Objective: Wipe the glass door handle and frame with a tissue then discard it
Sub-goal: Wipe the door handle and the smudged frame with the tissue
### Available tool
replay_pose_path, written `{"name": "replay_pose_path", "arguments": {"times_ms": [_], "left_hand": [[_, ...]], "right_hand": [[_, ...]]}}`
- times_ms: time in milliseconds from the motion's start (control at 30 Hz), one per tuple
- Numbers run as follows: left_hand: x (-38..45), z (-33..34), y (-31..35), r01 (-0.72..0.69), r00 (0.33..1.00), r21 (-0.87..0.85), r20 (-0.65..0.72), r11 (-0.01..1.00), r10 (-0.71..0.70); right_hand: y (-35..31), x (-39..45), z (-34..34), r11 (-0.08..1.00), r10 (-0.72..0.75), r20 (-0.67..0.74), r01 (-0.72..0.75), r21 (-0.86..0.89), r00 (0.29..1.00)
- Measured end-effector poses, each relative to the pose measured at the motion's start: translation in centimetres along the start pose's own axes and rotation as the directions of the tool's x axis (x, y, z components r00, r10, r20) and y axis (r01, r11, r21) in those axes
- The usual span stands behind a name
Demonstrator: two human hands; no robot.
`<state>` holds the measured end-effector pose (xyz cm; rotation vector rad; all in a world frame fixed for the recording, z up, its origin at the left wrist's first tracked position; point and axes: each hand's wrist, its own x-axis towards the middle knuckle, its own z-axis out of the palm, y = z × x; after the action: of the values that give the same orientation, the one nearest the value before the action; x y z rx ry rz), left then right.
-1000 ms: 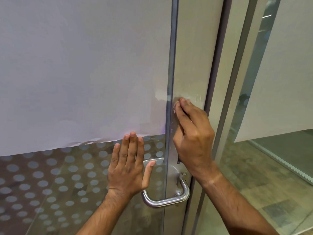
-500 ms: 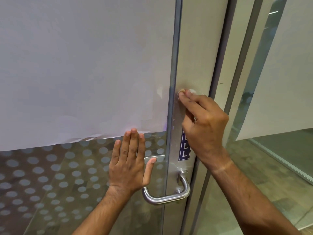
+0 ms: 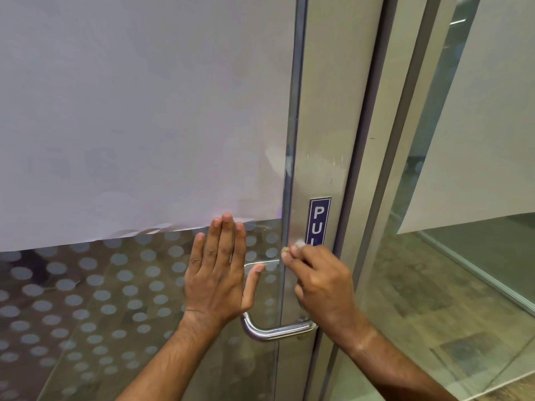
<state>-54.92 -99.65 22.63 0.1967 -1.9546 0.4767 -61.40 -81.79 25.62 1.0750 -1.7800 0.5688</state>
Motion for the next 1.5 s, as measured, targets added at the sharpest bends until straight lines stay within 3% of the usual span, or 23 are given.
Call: {"name": "replay_pose_path", "arguments": {"times_ms": [133,267,400,500,733,867,967,1067,1200,1367,1500], "left_hand": [[0.0,-0.1,0.0,0.000,1.000,0.013,0.014,1.000,-0.001],[0.0,0.0,0.0,0.005,1.000,0.019,0.006,1.000,-0.005],[0.0,0.2,-0.1,-0.003,1.000,0.023,0.003,1.000,0.003],[0.0,0.2,0.0,-0.003,1.000,0.019,0.004,1.000,0.003],[0.0,0.1,0.0,0.000,1.000,0.006,0.015,1.000,0.000],[0.0,0.1,0.0,0.000,1.000,0.003,0.022,1.000,0.000],[0.0,0.1,0.0,-0.001,1.000,0.008,0.019,1.000,0.001],[-0.1,0.2,-0.1,-0.005,1.000,0.007,-0.002,1.000,0.005],[-0.2,0.4,-0.1,-0.003,1.000,0.005,-0.004,1.000,0.003],[-0.1,0.3,-0.1,-0.005,1.000,0.010,-0.002,1.000,0.005],[-0.1,0.3,0.0,-0.006,1.000,0.023,0.003,1.000,0.006]], "right_hand": [[0.0,-0.5,-0.1,0.996,0.062,0.021,-0.063,0.067,0.998],[0.7,3.2,-1.2,0.980,0.172,-0.153,-0.154,0.124,0.973],[0.8,5.3,-1.0,0.983,0.173,-0.267,-0.148,0.110,0.948],[0.5,3.1,-0.3,0.991,0.130,-0.211,-0.120,0.059,0.969],[0.4,-2.1,0.5,0.989,0.126,0.091,-0.132,0.060,0.988],[0.8,-1.2,-0.1,0.985,0.133,0.059,-0.138,0.101,0.989],[1.1,1.9,-0.8,0.983,0.160,-0.098,-0.150,0.101,0.982],[1.4,5.0,-1.5,0.976,0.204,-0.225,-0.179,0.124,0.953],[2.0,5.8,-1.8,0.914,0.395,-0.278,-0.345,0.215,0.875],[0.5,1.6,-0.4,0.732,0.667,-0.220,-0.573,0.368,0.712],[0.3,0.9,-0.2,0.688,0.706,-0.168,-0.610,0.393,0.688]]}}
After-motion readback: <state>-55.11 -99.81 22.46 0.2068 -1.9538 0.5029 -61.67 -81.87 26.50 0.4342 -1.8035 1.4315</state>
